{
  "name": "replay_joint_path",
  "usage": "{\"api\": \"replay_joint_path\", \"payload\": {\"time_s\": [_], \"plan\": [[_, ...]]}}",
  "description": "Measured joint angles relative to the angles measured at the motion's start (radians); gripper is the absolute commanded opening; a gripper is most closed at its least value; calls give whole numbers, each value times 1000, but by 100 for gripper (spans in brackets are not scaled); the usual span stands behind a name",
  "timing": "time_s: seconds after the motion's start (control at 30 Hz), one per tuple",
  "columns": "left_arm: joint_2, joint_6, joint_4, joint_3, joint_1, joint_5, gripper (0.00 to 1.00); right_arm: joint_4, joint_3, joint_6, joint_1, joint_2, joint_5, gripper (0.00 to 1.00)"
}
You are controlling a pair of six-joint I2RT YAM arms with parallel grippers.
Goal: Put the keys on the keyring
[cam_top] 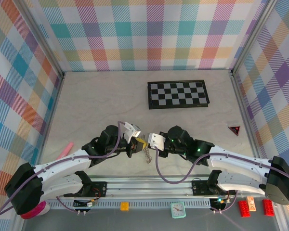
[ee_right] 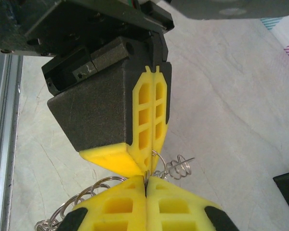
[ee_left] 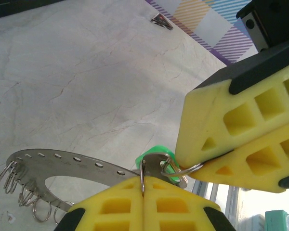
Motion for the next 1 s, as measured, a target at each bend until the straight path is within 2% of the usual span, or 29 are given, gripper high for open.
{"api": "replay_joint_path", "payload": {"time_s": [0.4,1.0], "plan": [[0,0,4,0,0,0,0,27,0,3,0,2,45,0],[0,0,4,0,0,1,0,38,0,4,0,18,43,0]]}}
